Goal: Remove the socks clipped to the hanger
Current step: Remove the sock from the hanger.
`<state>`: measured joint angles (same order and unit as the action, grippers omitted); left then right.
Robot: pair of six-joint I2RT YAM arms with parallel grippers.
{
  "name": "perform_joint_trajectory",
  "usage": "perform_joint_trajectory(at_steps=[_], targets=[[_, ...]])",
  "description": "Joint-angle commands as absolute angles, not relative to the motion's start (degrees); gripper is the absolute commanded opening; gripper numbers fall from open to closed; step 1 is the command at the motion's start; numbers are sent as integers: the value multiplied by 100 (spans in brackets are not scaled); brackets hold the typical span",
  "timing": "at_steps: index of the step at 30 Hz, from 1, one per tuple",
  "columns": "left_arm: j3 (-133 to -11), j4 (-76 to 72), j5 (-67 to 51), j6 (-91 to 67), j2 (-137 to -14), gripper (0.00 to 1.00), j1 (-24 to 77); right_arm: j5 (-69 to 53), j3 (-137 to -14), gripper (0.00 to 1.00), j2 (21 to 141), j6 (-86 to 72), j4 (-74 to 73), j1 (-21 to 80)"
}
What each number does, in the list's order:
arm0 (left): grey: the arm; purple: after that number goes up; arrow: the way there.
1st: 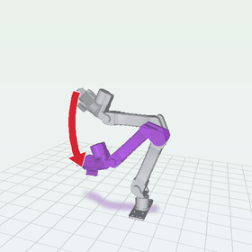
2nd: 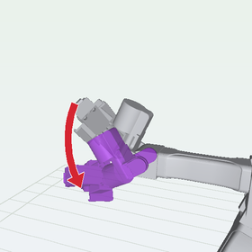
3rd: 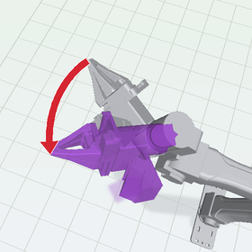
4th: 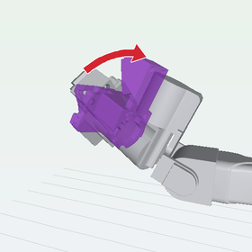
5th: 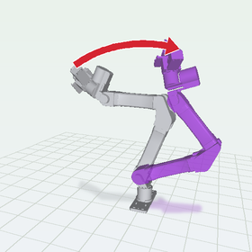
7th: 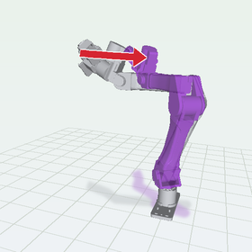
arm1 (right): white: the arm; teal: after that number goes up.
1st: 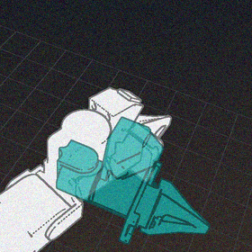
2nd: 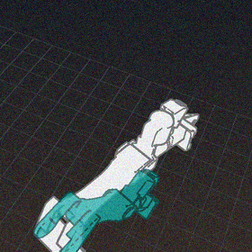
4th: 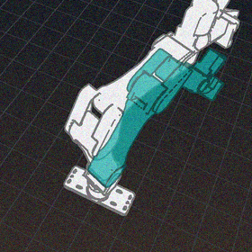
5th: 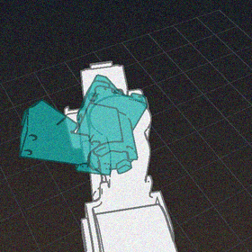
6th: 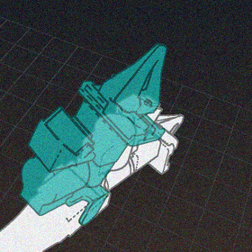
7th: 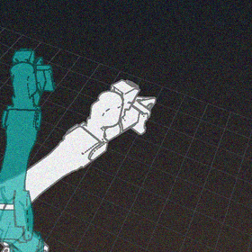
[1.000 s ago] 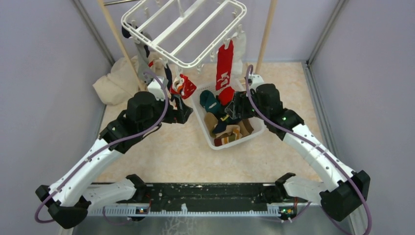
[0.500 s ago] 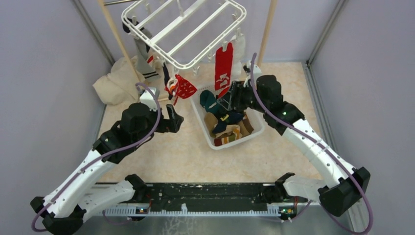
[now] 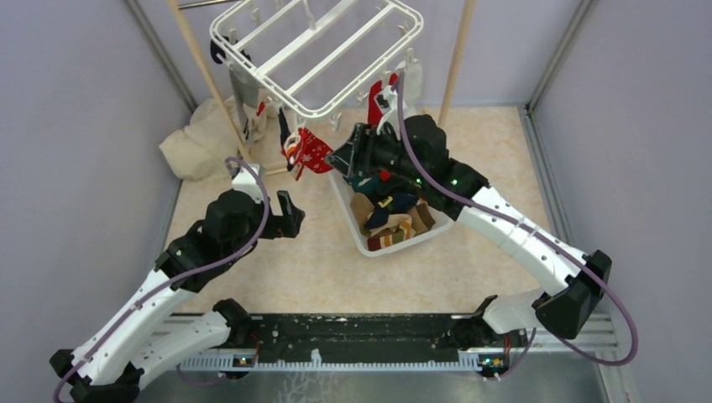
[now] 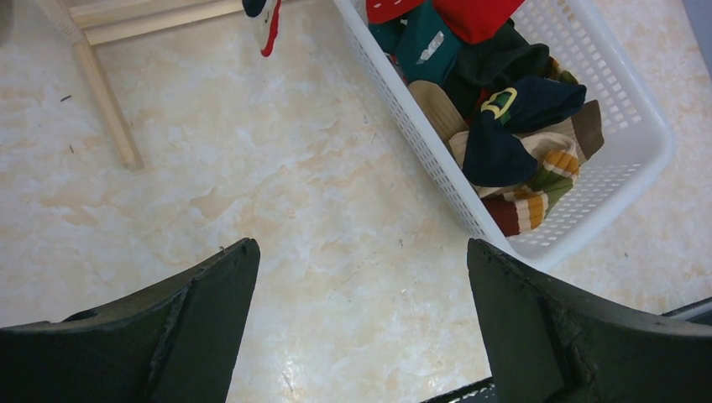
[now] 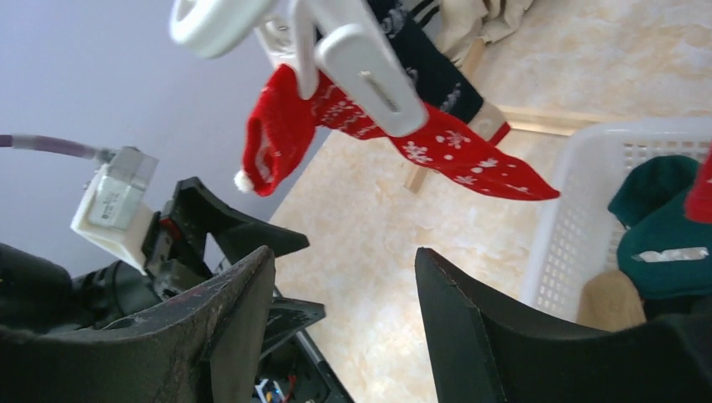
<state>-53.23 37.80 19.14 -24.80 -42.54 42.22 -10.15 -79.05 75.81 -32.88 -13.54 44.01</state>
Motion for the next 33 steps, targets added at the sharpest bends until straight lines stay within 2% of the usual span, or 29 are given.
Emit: perform_joint_trajectory(at_steps=[1, 7, 19, 33], targets=[[-5219, 3721, 1813, -2491, -4167, 99, 4184, -293, -8289, 63, 7680, -3519, -666, 4901], [-5199, 3657, 1714, -2466, -4146, 99, 4184, 437, -8499, 64, 7990, -3458, -387, 5427], [-5100, 3708, 1679, -2452, -3940, 99, 4184, 999, -9373, 68, 8810, -3462, -687, 5557], [-5091, 3764, 1720, -2430, -3874, 99, 4187, 995, -9698, 67, 9180, -3603, -982, 5580]])
